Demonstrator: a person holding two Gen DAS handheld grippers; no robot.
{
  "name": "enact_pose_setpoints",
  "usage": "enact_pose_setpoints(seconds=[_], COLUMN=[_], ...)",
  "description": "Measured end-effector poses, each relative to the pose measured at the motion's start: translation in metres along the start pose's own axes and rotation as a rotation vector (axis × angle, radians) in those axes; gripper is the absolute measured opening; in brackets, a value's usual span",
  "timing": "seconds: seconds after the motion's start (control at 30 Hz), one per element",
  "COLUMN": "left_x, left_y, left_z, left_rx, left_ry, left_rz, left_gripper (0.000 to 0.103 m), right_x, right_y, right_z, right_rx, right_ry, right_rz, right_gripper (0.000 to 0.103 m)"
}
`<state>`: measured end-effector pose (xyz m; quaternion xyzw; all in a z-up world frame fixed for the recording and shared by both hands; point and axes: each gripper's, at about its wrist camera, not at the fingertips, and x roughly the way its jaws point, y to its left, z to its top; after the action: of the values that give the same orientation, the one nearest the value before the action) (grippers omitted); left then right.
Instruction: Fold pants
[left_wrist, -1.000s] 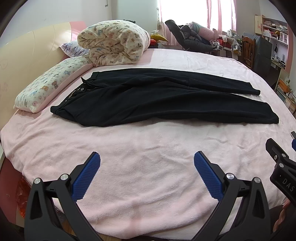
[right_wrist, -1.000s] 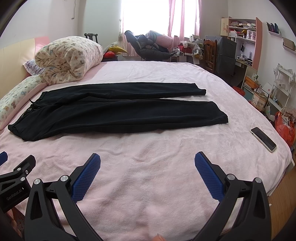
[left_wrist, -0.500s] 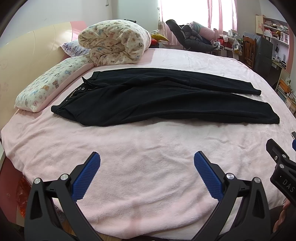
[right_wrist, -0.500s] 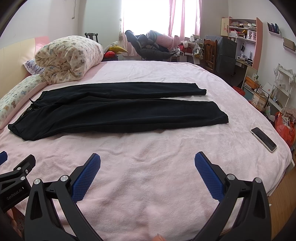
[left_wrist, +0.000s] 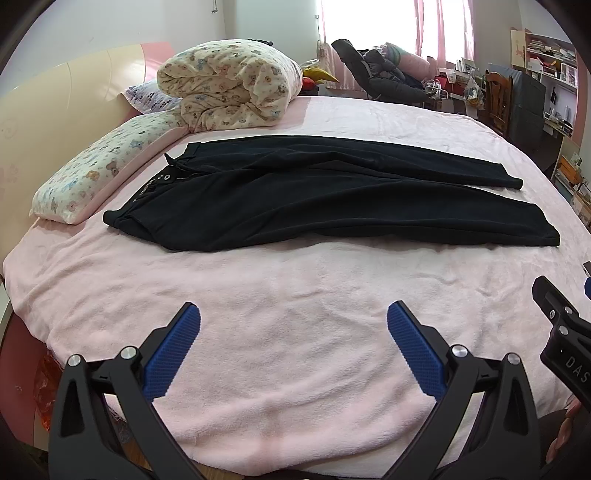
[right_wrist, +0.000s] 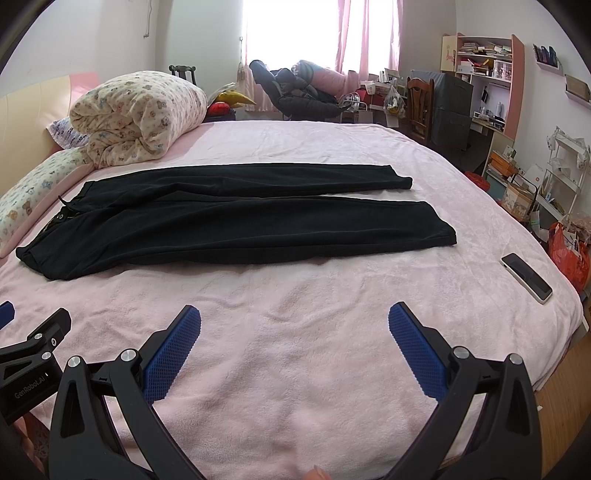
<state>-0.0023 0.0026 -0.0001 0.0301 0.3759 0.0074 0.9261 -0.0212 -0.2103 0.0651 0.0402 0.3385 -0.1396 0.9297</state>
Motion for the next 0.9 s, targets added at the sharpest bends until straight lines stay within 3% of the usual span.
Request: enact_pose_setpoints(seconds=[0.9], left_x=[-0.005], left_y=[0.010], left_z=[-0.003], left_rx=[0.006], left_ry=[-0.005], left_rz=[-0.007], left_gripper=[0.101], right_x=[0.002], right_y=[-0.007], right_z=[-0.002], right_rx=[0.028], right_ry=[0.001], right_rz=[0.011], right_gripper=[0.102])
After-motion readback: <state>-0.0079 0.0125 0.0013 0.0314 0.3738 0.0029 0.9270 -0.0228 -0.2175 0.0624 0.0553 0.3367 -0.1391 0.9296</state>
